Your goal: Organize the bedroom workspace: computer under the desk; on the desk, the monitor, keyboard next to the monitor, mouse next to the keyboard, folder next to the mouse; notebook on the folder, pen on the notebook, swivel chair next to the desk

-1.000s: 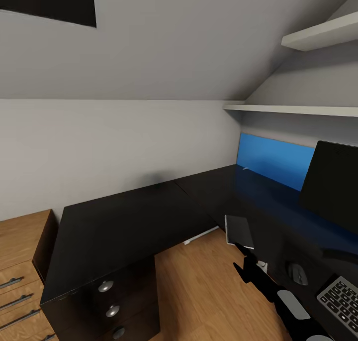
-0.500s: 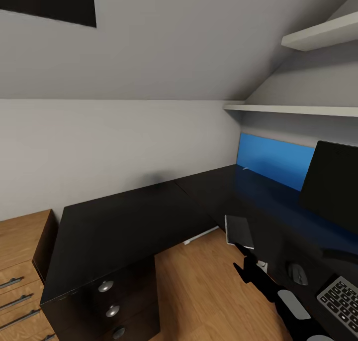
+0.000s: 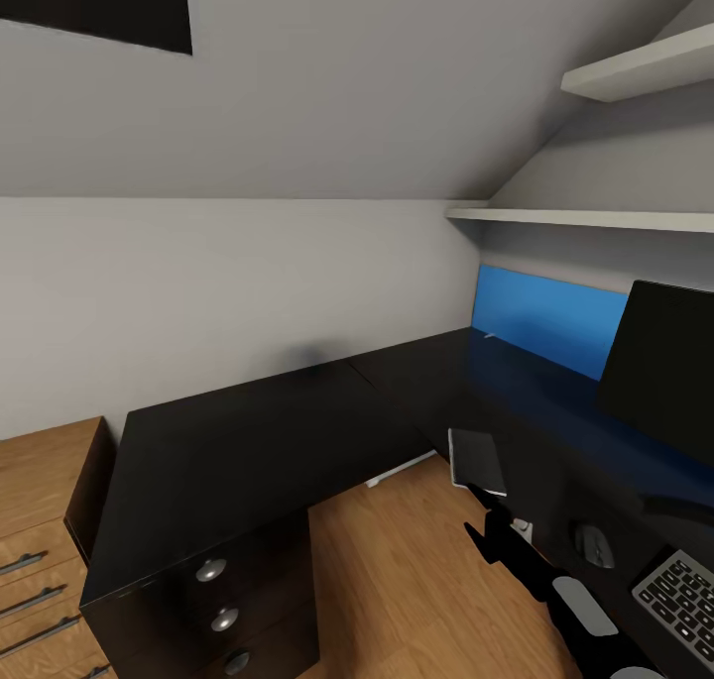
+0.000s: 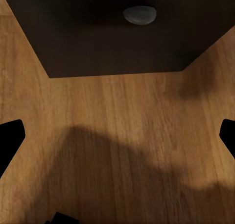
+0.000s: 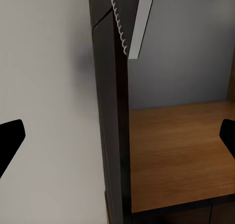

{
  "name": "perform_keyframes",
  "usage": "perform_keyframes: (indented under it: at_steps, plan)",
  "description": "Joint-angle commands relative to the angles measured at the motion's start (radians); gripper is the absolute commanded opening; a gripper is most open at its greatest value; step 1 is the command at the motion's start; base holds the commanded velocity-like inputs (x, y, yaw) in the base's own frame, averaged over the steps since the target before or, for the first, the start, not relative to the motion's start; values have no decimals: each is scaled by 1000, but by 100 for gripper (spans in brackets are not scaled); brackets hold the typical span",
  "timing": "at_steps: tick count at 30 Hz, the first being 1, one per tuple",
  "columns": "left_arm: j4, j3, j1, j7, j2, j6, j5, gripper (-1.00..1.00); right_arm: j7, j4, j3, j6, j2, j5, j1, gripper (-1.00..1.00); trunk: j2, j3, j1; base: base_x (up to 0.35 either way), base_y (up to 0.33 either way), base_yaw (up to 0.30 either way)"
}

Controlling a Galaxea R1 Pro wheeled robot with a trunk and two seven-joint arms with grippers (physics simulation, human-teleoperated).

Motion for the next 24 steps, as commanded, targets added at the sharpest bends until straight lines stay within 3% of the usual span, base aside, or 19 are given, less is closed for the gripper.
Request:
perform_keyframes:
  at_steps: [1, 10, 17, 24]
  plan:
    - [1, -2, -1, -4, 0, -3, 9, 100, 0, 0, -4, 8, 1, -5, -1, 100, -1, -1, 0, 0, 0, 0]
    - [1, -2, -1, -4, 0, -3, 9, 100, -1, -1, -2, -18, 7, -6, -1, 100, -1, -1, 0, 0, 0, 0]
    - [1, -2, -1, -4, 0, -3, 9, 100, -2, -4, -1, -110, 28, -4, -1, 100, -1, -1, 0, 0, 0, 0]
    - [1, -2, -1, -4, 0, -3, 9, 100, -3, -5, 0, -248, 56, 0, -1, 100, -1, -1, 0, 0, 0, 0]
